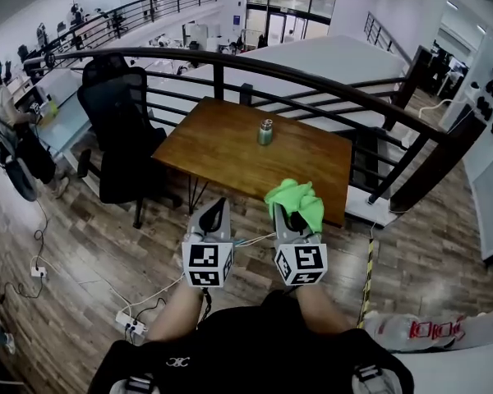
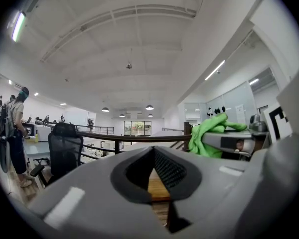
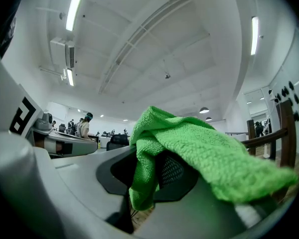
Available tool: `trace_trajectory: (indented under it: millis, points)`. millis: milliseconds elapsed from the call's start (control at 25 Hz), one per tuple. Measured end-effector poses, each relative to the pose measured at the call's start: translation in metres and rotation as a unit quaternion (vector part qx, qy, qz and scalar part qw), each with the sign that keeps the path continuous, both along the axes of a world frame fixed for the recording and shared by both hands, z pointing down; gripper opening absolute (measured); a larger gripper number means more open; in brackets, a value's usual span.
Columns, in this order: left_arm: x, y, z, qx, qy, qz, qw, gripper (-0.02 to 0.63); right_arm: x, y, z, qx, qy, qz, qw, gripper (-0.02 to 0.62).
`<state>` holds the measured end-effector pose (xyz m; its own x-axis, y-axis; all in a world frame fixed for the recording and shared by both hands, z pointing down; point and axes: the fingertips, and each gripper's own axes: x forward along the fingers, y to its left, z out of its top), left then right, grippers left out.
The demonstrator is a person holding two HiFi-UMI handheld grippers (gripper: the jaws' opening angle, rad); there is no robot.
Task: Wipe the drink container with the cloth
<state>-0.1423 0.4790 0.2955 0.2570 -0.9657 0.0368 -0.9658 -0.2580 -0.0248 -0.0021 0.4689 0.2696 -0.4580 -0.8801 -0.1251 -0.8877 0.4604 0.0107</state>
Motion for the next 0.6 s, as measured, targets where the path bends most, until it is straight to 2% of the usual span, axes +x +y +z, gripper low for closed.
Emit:
trace_trajectory:
  millis: [320,600]
  points:
    - [-0.021,-0.020,0.008,-0.004,0.007,0.007,0.9999,0.052,-0.016,-0.022,0.006,0.000,-0.001,0.014,1.000,0.067]
    - [-0.010,-0.083,0.024,-0.015,-0.004,0.020,0.9997,0.052,-0.011,-0.087,0.020,-0.005,-0.011,0.015,1.000,0.067]
